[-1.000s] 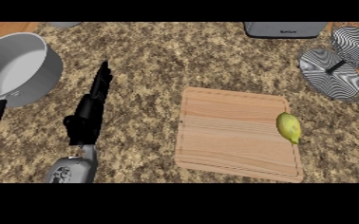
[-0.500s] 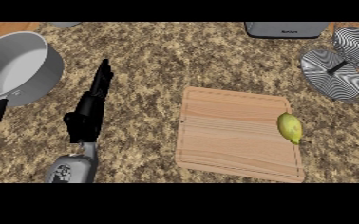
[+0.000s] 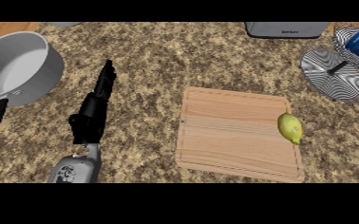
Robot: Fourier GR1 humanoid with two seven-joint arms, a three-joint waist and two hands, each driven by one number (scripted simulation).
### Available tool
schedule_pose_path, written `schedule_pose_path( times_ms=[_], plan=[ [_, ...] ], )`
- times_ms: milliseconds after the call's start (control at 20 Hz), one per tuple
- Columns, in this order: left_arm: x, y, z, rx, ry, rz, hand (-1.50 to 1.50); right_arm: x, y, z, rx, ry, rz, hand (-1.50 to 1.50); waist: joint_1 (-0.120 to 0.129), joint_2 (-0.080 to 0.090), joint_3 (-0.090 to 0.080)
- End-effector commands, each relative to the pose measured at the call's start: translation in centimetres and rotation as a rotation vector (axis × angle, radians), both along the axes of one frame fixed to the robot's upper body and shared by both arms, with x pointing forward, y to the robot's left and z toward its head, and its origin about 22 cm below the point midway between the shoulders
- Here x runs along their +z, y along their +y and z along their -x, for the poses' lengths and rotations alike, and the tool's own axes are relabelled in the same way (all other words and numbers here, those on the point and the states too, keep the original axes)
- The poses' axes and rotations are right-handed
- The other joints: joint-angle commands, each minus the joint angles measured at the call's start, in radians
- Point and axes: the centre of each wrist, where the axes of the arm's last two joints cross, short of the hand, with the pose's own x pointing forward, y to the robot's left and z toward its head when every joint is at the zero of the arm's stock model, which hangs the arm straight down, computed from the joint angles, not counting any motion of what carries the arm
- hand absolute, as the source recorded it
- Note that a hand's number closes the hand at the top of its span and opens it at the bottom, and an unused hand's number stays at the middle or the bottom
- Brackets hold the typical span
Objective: Pick the can from the cutting board and place it in the tiered basket
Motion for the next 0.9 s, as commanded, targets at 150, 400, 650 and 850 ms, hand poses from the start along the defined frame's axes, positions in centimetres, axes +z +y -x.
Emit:
schedule_pose_path(
  times_ms=[150,400,650,850],
  plan=[
    [-0.7,0.8,0.4,0.017,0.004,0.01,0.0,2.5,-2.7,1.9,-0.14,-0.313,-0.145,-1.5,-0.009,-0.003,-0.001],
    [-0.8,1.9,0.6,0.03,0.017,0.002,0.0,2.1,-8.0,6.8,-0.298,-0.333,-0.219,-1.5,-0.029,-0.009,-0.001],
    [0.5,2.5,-0.3,0.073,0.005,-0.008,0.0,3.5,-12.6,13.8,-0.306,-0.437,-0.32,-1.5,-0.063,-0.019,-0.001],
    [-1.1,2.0,1.6,0.071,0.011,0.004,0.0,-1.1,-15.6,20.1,-0.297,-0.429,-0.315,-1.5,-0.065,-0.019,-0.001]
  ],
)
